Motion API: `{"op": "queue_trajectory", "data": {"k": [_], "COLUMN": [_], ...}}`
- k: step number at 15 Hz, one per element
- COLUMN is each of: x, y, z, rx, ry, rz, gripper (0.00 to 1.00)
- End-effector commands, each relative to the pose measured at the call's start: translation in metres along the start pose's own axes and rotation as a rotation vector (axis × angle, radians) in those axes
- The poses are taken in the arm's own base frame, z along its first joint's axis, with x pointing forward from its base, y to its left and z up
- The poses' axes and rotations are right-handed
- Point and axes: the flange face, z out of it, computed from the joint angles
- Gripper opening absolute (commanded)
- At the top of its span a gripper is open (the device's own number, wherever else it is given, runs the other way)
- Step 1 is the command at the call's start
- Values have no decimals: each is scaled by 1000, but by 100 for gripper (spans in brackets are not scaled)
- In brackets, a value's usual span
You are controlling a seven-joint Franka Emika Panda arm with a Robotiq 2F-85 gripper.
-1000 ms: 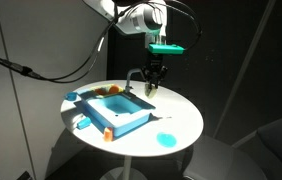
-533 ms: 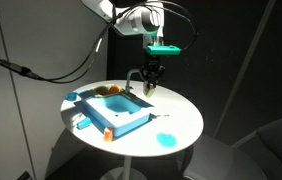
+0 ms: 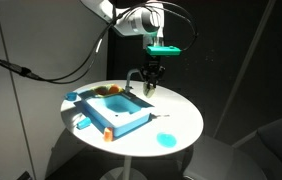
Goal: Pick up the white container from the dish rack and place it on the light blue surface next to the tap
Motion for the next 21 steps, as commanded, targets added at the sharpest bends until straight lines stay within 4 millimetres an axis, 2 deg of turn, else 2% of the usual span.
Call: {"op": "queue_trajectory", "data": {"k": [1, 10, 11, 21], "x": [0, 0, 0, 11], "y": [0, 0, 0, -1], "z": [-1, -1, -1, 11], "rx": [1, 1, 1, -3], "ry": [0, 0, 0, 75], "rz": [0, 0, 0, -28], "gripper": [31, 31, 8, 8]}}
